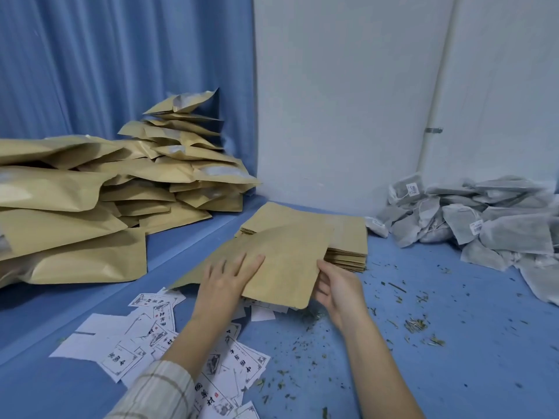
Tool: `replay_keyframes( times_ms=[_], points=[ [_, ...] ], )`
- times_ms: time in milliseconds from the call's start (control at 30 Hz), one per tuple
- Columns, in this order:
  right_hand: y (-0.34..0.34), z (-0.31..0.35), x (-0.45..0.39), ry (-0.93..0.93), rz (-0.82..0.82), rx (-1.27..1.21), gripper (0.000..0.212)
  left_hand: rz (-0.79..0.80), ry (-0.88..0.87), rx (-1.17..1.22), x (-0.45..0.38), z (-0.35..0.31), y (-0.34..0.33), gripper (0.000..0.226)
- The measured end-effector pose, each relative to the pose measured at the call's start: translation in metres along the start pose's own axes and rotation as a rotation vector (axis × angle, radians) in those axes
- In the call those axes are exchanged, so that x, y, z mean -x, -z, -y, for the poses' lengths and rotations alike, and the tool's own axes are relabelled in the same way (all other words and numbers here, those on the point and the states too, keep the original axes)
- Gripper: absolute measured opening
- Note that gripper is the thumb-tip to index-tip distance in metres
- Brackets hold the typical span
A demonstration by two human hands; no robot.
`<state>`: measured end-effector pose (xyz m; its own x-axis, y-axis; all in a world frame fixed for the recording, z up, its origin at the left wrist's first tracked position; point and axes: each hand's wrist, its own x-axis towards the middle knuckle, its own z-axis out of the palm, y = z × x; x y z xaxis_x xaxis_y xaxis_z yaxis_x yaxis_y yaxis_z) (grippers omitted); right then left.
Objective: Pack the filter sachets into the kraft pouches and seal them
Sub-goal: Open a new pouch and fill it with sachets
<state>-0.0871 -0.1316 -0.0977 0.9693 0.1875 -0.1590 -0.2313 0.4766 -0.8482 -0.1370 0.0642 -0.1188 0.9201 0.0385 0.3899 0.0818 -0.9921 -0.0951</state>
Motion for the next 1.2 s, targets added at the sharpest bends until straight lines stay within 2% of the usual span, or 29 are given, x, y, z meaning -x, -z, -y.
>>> replay_keyframes(
  times_ms=[67,133,200,233,267,333,367,433,533,633,700,800,900,967,1100,1200],
  points=[
    [0.006,-0.004,-0.004,-0.022,-0.052,-0.004,0.008,0.241,-0.002,0.084,-0.002,-0.001,0.004,0.09],
    [0.012,-0.008,-0.007,-0.061,-0.07,-0.046,0.006,0.562,0.016,0.321,-0.004,-0.001,0.017,0.097],
    [0.016,-0.012,-0.01,-0.109,-0.064,-0.088,0.007,0.729,0.012,0.603,-0.007,-0.005,0.03,0.107],
    [0.017,-0.014,-0.011,-0.128,-0.057,-0.107,0.008,0.715,0.022,0.773,-0.009,-0.011,0.036,0.104],
    [0.018,-0.015,-0.012,-0.139,-0.047,-0.126,0.008,0.635,0.053,0.939,-0.01,-0.02,0.04,0.096],
    [0.018,-0.017,-0.013,-0.143,-0.025,-0.168,0.008,0.366,0.194,1.162,-0.015,-0.045,0.04,0.066],
    [0.018,-0.017,-0.013,-0.14,-0.016,-0.184,0.008,0.258,0.264,1.181,-0.019,-0.059,0.037,0.053],
    [0.018,-0.018,-0.015,-0.13,-0.004,-0.197,0.008,0.143,0.38,1.162,-0.028,-0.082,0.03,0.042],
    [0.018,-0.019,-0.015,-0.102,0.026,-0.183,0.006,0.062,0.518,1.094,-0.038,-0.102,0.022,0.047],
    [0.015,-0.019,-0.014,-0.067,0.049,-0.138,0.018,-0.002,0.585,0.935,-0.042,-0.116,0.02,0.053],
    [0.014,-0.019,-0.011,-0.043,0.049,-0.106,0.023,-0.049,0.621,0.861,-0.043,-0.121,0.021,0.049],
    [0.014,-0.018,-0.007,-0.02,0.058,-0.074,0.021,-0.113,0.662,0.889,-0.043,-0.121,0.016,0.041],
    [0.013,-0.018,-0.005,-0.011,0.059,-0.034,0.017,-0.182,0.672,1.002,-0.04,-0.123,0.011,0.036],
    [0.012,-0.019,-0.004,-0.01,0.087,-0.025,0.014,-0.229,0.647,0.979,-0.038,-0.125,0.009,0.036],
    [0.011,-0.023,-0.004,-0.05,0.115,-0.088,0.012,-0.229,0.536,0.757,-0.036,-0.132,0.012,0.048],
    [0.016,-0.023,-0.007,-0.077,0.104,-0.237,0.004,-0.219,0.502,0.562,-0.038,-0.128,0.016,0.045]
  ],
)
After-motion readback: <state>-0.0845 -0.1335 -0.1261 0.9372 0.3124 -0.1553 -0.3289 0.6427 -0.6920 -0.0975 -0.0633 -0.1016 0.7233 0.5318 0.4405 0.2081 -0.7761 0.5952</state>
